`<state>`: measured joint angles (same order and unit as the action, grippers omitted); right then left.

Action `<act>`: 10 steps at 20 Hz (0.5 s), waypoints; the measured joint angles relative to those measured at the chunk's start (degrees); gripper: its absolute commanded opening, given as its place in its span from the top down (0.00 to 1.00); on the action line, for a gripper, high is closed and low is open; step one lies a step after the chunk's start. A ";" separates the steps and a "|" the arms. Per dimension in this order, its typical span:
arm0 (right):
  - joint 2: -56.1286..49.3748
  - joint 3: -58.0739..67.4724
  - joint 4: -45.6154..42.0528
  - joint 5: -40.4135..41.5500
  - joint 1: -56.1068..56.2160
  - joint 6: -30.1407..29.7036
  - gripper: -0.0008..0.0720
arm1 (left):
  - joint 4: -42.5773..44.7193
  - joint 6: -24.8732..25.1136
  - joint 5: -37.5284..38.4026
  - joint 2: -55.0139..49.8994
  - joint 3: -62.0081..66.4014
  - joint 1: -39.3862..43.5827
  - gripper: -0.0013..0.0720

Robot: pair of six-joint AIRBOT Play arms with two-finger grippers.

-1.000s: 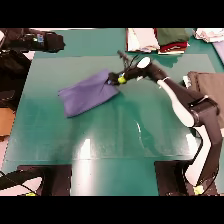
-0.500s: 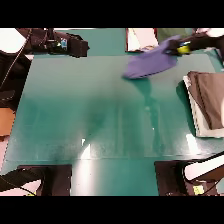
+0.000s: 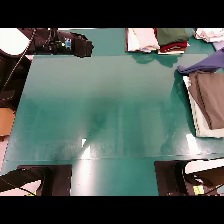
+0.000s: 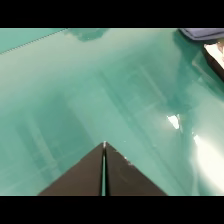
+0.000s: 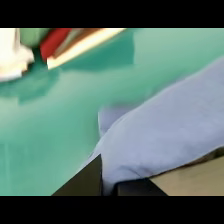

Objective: Fold the shirts.

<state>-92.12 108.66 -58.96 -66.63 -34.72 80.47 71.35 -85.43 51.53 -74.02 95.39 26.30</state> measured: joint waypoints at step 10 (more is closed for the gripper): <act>10.91 0.02 -0.15 7.28 -1.11 -0.50 0.97 | -0.28 -0.09 0.15 0.00 0.00 0.00 0.95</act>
<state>-81.21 108.68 -59.11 -59.35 -35.83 79.96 71.07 -85.52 51.68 -74.02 95.39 26.30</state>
